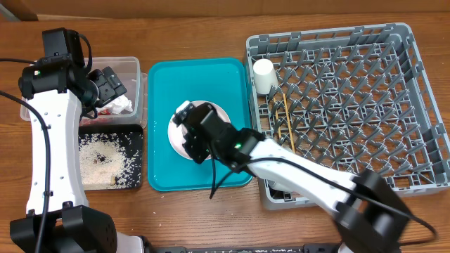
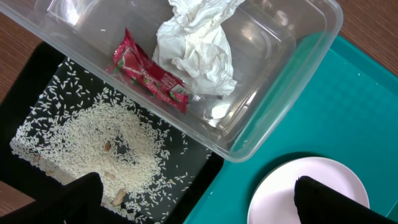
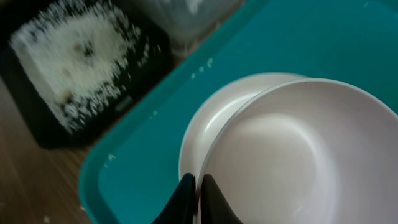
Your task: Sort waste into correct bins and load items into the dishwasher
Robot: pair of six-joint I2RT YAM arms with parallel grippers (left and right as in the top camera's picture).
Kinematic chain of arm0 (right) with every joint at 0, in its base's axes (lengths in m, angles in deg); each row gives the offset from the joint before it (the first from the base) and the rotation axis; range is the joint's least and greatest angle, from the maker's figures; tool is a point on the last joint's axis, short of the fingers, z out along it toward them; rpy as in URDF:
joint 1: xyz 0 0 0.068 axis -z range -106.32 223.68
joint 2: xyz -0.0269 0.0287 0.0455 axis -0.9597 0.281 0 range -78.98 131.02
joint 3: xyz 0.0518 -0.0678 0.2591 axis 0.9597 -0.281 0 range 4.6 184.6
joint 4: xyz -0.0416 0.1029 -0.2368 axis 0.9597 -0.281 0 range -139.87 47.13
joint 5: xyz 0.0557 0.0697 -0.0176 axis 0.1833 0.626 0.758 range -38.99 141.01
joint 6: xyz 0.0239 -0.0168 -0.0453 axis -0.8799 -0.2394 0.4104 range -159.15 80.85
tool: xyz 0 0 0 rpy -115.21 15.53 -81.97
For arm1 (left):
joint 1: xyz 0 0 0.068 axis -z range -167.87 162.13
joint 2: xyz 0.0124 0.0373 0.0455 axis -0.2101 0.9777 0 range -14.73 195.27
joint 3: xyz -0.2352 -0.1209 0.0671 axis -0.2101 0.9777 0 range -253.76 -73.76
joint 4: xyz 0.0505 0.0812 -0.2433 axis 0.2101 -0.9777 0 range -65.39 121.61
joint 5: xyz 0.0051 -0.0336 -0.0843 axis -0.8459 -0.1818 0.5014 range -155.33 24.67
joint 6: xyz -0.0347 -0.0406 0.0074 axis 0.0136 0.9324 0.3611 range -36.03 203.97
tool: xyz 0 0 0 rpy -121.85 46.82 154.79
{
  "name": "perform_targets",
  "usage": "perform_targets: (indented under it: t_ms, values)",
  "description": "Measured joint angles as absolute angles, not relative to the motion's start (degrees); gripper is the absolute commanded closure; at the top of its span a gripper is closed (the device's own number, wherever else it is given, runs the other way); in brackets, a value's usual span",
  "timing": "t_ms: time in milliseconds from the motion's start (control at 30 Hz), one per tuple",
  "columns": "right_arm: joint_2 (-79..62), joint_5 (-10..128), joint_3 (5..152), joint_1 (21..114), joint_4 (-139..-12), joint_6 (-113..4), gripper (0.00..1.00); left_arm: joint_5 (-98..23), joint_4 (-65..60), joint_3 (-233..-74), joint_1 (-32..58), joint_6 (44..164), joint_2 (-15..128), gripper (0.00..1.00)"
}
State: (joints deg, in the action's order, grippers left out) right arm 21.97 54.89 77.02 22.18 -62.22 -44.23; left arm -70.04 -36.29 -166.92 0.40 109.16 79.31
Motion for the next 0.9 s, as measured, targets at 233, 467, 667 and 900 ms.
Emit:
perform_targets:
  t_ms: [233, 467, 667, 900]
  values:
    - [10.41, 65.81, 77.02, 30.46, -62.42, -51.81, 0.96, -70.04, -36.31, -166.92, 0.40, 109.16, 79.31, 0.00]
    - [8.29, 88.61, 77.00, 45.04, -61.72, -58.22, 0.96, -70.04, -36.29, -166.92, 0.40, 109.16, 79.31, 0.00]
    - [8.29, 102.80, 77.00, 55.44, -61.87, -60.86, 0.96, -70.04, -36.31, -166.92, 0.40, 109.16, 79.31, 0.00]
    - [8.29, 113.83, 77.00, 68.60, -62.64, -61.69, 0.96, -70.04, -36.29, -166.92, 0.40, 109.16, 79.31, 0.00]
